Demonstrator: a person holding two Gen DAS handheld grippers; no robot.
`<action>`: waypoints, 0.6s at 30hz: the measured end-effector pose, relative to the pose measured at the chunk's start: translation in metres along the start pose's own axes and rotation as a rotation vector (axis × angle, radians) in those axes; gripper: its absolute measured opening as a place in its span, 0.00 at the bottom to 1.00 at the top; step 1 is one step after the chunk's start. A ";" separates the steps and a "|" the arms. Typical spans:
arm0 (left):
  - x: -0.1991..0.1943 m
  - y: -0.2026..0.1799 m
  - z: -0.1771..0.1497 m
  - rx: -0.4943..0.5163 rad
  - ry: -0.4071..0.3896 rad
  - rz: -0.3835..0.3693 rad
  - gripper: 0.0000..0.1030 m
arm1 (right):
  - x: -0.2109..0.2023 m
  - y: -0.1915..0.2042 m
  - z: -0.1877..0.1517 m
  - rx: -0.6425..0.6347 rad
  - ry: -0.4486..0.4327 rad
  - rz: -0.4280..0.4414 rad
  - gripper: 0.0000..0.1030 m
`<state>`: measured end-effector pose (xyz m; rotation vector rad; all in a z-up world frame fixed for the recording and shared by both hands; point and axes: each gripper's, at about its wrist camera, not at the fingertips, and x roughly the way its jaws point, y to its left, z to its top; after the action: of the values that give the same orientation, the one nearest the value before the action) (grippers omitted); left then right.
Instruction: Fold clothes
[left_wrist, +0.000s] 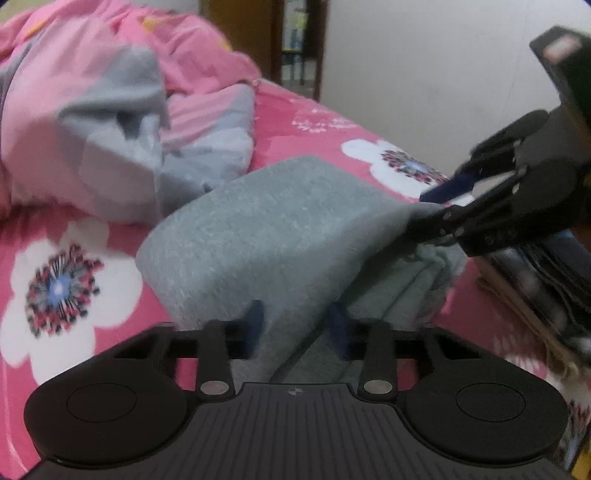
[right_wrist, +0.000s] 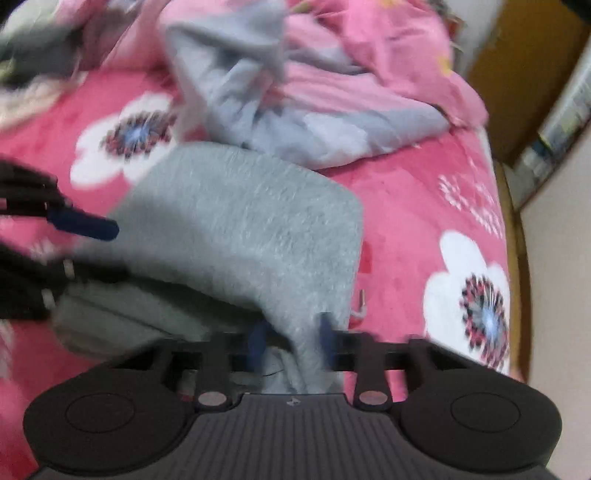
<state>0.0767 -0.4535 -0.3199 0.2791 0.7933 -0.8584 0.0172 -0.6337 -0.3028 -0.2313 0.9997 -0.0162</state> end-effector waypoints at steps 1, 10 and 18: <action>0.000 0.002 -0.001 -0.020 -0.009 0.002 0.11 | -0.005 -0.003 0.001 -0.003 -0.026 0.003 0.09; -0.021 -0.027 -0.031 0.202 -0.008 -0.102 0.02 | 0.003 0.018 -0.041 -0.366 0.089 0.020 0.08; -0.002 -0.039 -0.071 0.194 0.169 -0.217 0.04 | 0.021 0.002 -0.033 -0.326 0.217 0.080 0.18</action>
<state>0.0094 -0.4405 -0.3641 0.4469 0.9097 -1.1301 0.0012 -0.6404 -0.3380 -0.4958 1.2255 0.1998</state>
